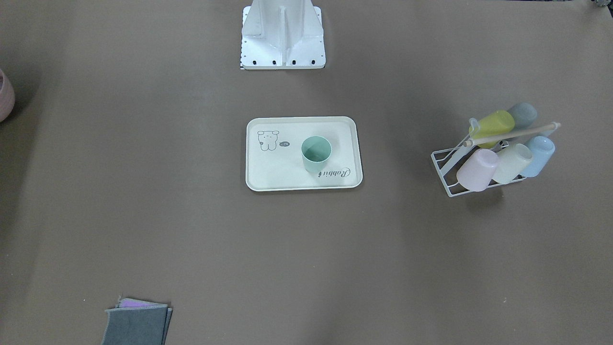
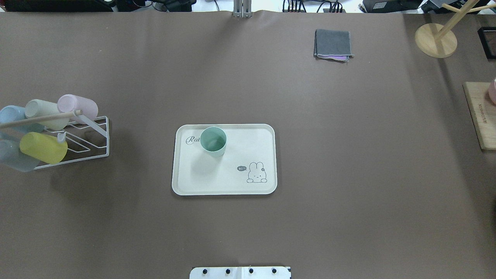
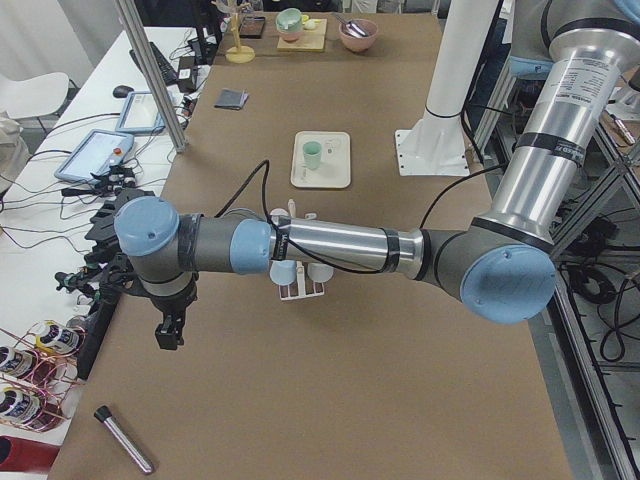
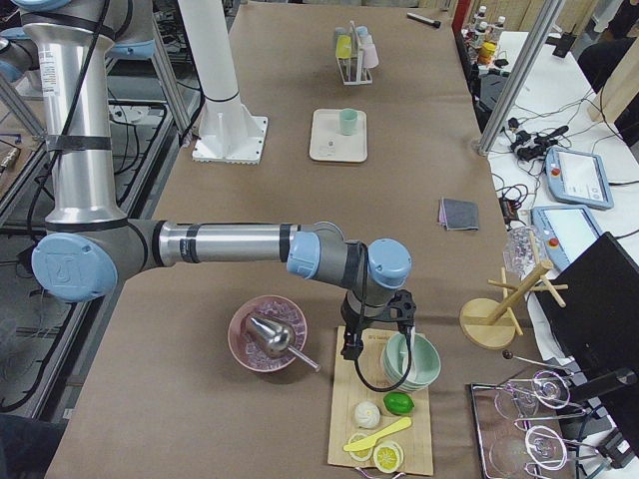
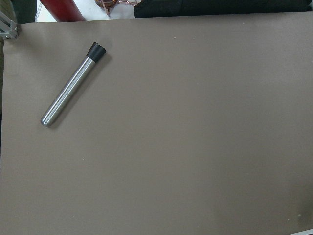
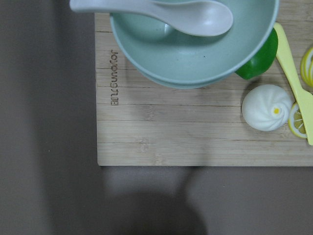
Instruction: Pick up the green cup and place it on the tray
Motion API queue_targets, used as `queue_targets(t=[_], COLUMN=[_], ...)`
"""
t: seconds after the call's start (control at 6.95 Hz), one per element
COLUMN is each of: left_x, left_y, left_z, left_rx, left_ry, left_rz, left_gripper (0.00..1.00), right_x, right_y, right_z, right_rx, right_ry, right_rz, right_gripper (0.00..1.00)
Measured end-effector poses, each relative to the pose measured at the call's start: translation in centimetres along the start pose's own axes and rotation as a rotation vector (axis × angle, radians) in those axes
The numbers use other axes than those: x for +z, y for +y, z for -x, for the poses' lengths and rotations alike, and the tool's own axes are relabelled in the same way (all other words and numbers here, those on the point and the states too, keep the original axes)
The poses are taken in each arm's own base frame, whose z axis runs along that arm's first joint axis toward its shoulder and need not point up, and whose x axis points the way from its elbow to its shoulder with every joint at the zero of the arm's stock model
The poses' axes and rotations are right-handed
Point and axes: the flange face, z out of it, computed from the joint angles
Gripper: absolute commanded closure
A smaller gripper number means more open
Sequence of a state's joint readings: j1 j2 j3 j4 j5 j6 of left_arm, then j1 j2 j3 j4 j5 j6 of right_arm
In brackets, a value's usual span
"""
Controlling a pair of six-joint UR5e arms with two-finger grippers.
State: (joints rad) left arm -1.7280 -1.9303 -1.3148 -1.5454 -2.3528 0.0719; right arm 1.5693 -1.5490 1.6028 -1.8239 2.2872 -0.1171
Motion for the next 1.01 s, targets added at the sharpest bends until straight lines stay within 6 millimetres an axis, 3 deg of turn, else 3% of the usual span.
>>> queue_targets(t=[0.43,1.01], left_x=[2.1,5.5], left_y=[0.0,0.1], left_z=[-0.3,-4.6], left_rx=[-0.035,0.003], left_ry=[-0.001,0.01], left_rz=[0.001,0.044], left_gripper=[0.02,0.02], right_x=[0.0,0.0], right_y=[0.0,0.0], right_z=[0.0,0.0], right_rx=[0.001,0.0], right_ry=[0.0,0.0], right_rz=[0.0,0.0], right_gripper=[0.0,0.0])
